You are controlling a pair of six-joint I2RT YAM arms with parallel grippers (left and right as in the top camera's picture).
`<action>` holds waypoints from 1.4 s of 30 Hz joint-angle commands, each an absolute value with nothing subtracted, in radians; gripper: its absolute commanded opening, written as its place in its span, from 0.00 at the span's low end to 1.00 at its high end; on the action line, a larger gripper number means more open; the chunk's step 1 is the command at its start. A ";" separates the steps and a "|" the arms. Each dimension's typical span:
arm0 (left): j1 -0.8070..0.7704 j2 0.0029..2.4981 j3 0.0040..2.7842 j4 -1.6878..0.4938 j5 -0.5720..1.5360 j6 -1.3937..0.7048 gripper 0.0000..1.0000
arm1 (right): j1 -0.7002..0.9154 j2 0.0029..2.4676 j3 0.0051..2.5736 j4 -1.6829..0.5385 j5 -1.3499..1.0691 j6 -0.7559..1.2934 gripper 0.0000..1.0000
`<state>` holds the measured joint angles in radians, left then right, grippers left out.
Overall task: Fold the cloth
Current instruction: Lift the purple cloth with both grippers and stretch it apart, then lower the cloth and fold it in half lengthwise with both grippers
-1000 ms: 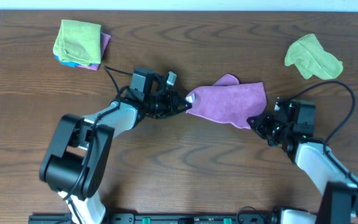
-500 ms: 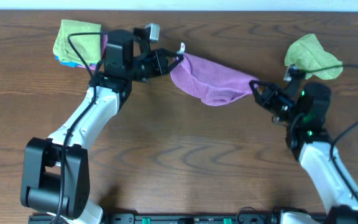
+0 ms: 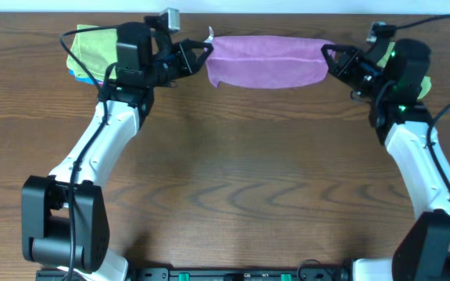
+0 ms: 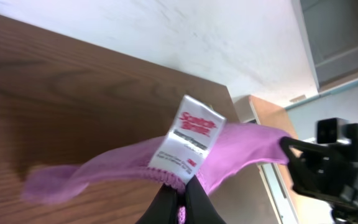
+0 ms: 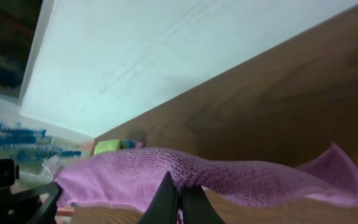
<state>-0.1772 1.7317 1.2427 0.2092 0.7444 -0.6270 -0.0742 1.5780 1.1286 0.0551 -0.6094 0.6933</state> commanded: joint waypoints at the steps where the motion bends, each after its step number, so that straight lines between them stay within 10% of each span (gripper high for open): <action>1: -0.162 1.728 1.281 0.217 0.759 -0.606 0.06 | -0.066 1.577 1.175 0.022 -0.608 0.612 0.01; 12: -0.161 1.728 1.283 0.102 0.949 -0.554 0.06 | -0.064 1.576 1.176 -0.248 -0.665 0.535 0.01; 28: -0.163 1.728 1.282 -0.733 0.902 -0.086 0.06 | -0.061 1.575 1.176 -0.875 -0.580 0.273 0.01; 42: -0.218 1.728 1.164 -0.834 0.879 -0.030 0.06 | 0.002 1.575 1.063 -0.980 -0.459 0.231 0.01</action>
